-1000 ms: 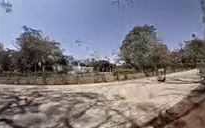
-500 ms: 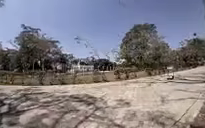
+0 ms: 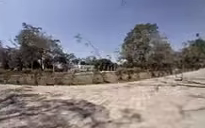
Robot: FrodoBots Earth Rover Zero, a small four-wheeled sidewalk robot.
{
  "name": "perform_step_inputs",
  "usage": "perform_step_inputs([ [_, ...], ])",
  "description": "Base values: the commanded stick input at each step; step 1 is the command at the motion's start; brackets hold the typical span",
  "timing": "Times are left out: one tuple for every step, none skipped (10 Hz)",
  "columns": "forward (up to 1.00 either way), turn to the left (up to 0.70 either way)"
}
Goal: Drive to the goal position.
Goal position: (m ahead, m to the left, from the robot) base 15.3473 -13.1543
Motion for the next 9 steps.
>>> perform_step_inputs([
  [0.85, -0.34],
  [0.85, -0.34],
  [0.85, -0.34],
  [0.85, -0.34],
  [0.85, -0.34],
  [0.85, -0.34],
  [0.85, -0.34],
  [0.85, -0.34],
  [0.85, -0.34],
])
